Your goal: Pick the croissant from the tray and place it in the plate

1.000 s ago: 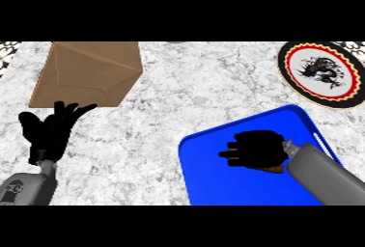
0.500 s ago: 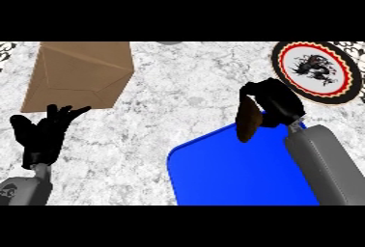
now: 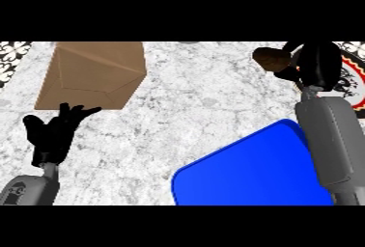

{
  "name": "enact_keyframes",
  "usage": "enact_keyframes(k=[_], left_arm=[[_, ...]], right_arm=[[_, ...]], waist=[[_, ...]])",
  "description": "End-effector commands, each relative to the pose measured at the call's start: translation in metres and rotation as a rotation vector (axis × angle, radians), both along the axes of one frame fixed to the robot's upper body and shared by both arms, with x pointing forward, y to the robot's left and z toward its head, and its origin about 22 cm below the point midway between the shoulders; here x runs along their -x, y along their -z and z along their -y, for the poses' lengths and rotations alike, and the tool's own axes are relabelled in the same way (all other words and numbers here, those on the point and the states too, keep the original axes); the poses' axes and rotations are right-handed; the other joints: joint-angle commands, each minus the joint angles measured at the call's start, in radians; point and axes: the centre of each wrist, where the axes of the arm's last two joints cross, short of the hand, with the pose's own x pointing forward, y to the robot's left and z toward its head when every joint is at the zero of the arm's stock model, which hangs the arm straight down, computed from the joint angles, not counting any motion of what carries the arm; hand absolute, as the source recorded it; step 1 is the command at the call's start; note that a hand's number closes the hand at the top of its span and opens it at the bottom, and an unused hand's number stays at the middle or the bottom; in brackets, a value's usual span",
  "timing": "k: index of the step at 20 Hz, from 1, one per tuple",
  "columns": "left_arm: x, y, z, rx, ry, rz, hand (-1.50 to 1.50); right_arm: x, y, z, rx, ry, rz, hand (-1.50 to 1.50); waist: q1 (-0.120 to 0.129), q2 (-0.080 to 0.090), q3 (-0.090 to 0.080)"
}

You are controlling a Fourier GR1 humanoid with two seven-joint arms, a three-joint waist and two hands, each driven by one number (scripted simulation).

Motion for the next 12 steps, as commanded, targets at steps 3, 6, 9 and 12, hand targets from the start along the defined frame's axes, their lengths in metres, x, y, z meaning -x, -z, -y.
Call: enact_keyframes(k=[3,6,9,12], left_arm=[[-0.007,-0.003,0.002,-0.011,0.01,-0.003,0.0],[-0.011,-0.009,0.001,-0.011,0.011,0.0,0.0],[-0.004,0.004,0.024,0.01,0.039,-0.012,0.0],[-0.009,-0.003,0.008,-0.01,0.02,0.011,0.0]], right_arm=[[-0.019,-0.011,0.039,-0.176,0.214,0.066,1.5],[-0.013,0.008,0.085,-0.167,0.265,0.083,1.5],[-0.012,0.009,0.124,-0.157,0.311,0.064,1.5],[-0.015,0.007,0.141,-0.159,0.338,0.032,1.5]], waist=[[0.025,0.003,0.0],[0.023,0.004,0.0],[0.032,0.007,0.001],[0.036,0.008,0.001]])
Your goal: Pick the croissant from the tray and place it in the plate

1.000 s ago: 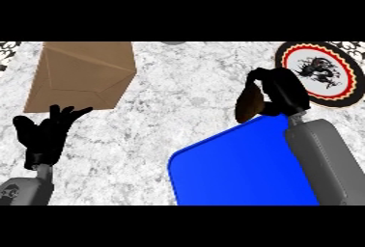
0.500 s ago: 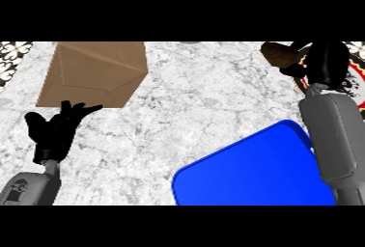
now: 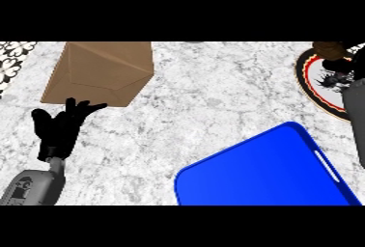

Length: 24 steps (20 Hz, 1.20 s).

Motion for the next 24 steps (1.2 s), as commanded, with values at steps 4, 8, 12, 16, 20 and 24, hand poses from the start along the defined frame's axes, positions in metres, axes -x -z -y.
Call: enact_keyframes(k=[4,8,12,16,20,24], left_arm=[[-0.001,0.001,0.005,-0.003,0.002,0.007,0.0],[-0.009,-0.004,-0.007,0.004,0.003,0.012,0.0],[-0.007,-0.003,-0.001,0.011,0.038,0.018,0.0],[-0.02,-0.009,0.024,0.011,0.019,0.007,0.0],[-0.001,-0.007,0.01,0.012,0.022,0.006,0.0],[-0.006,-0.01,-0.002,0.004,0.007,0.008,0.0]], right_arm=[[0.022,0.026,0.066,0.02,0.062,-0.121,1.5],[0.032,0.027,0.089,-0.055,0.0,-0.253,1.5],[0.047,0.031,0.111,-0.223,-0.049,-0.254,-1.5],[0.041,0.037,0.1,-0.17,-0.137,-0.16,-1.5],[0.045,0.028,0.108,-0.091,-0.181,0.009,-1.5],[0.026,0.002,0.092,-0.176,-0.353,0.238,-1.5]], waist=[[0.01,0.003,0.001],[0.015,0.007,0.002],[0.019,0.01,0.003],[0.018,0.011,0.004],[0.02,0.003,0.004],[0.009,-0.003,0.003]])
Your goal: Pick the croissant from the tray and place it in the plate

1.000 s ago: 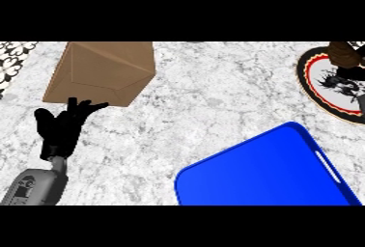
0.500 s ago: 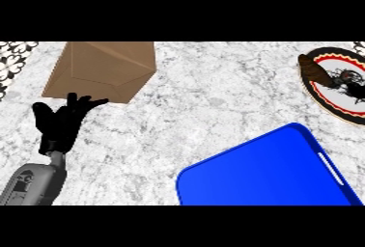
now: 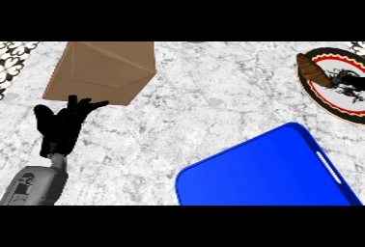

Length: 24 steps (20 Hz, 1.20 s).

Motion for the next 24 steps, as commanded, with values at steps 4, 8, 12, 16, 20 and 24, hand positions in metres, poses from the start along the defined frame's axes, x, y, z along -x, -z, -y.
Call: enact_keyframes(k=[4,8,12,16,20,24], left_arm=[[0.002,0.009,0.001,0.008,-0.028,-0.015,0.0],[0.005,0.009,-0.004,-0.009,-0.041,0.006,0.0],[0.017,0.014,-0.005,-0.001,-0.01,-0.019,0.0],[0.009,0.008,0.009,-0.003,-0.022,-0.005,0.0],[0.01,0.015,-0.006,0.002,-0.001,-0.01,0.0],[-0.007,-0.013,0.009,0.006,-0.005,0.018,0.0]], right_arm=[[-0.01,-0.028,-0.001,-0.224,-0.085,0.217,-1.5],[0.002,-0.014,0.013,-0.476,-0.115,0.148,-1.5],[0.011,-0.014,0.026,-0.561,-0.175,0.137,-1.5],[0.034,-0.007,0.049,-0.52,-0.17,0.169,-1.5],[0.051,-0.002,0.065,-0.504,-0.187,0.176,-1.5],[0.061,-0.013,0.08,-0.485,-0.155,0.174,-1.5]], waist=[[-0.018,-0.007,-0.003],[-0.023,-0.01,-0.003],[-0.018,-0.009,-0.003],[-0.016,-0.007,-0.002],[-0.007,-0.001,-0.001],[-0.008,-0.003,-0.001]])
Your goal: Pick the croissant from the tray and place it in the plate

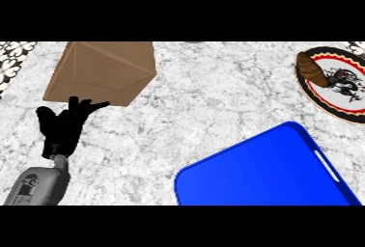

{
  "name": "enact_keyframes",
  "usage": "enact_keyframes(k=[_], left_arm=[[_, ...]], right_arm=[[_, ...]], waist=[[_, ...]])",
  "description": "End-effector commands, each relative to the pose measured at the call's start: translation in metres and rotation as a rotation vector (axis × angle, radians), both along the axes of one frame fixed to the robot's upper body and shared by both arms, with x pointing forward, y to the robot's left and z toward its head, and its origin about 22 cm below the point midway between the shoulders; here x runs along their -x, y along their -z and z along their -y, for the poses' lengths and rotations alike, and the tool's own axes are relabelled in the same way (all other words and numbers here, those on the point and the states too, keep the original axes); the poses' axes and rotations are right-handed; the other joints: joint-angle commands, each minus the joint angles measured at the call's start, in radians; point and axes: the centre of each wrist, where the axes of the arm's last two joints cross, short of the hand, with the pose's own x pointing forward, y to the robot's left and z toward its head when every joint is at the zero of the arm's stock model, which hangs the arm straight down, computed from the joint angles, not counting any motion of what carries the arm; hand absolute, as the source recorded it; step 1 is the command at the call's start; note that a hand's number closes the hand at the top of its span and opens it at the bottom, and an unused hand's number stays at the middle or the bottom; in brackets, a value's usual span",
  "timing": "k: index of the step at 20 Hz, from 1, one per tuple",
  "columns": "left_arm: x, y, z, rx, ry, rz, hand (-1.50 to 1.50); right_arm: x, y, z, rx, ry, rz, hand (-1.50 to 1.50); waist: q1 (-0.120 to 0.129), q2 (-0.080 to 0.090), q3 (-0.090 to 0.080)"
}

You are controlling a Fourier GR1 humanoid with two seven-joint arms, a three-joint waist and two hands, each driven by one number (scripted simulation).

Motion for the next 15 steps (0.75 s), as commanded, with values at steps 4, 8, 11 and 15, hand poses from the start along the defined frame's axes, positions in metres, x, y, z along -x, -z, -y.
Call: enact_keyframes(k=[4,8,11,15], left_arm=[[-0.009,-0.022,0.007,0.019,0.001,-0.008,0.0],[0.025,0.011,-0.005,0.013,0.02,-0.001,0.0],[0.002,0.003,-0.011,-0.011,0.019,0.002,0.0],[0.007,0.0,-0.002,-0.001,0.02,0.0,0.0]], right_arm=[[0.033,0.014,0.025,0.015,0.025,-0.009,-1.5],[0.045,0.009,0.037,0.046,0.049,-0.043,-1.5],[0.05,0.007,0.042,0.052,0.085,-0.075,-1.5],[0.054,0.006,0.045,0.058,0.061,-0.092,-1.5]], waist=[[0.0,-0.001,0.001],[0.014,0.002,0.001],[0.008,0.005,0.002],[0.007,0.001,0.001]])
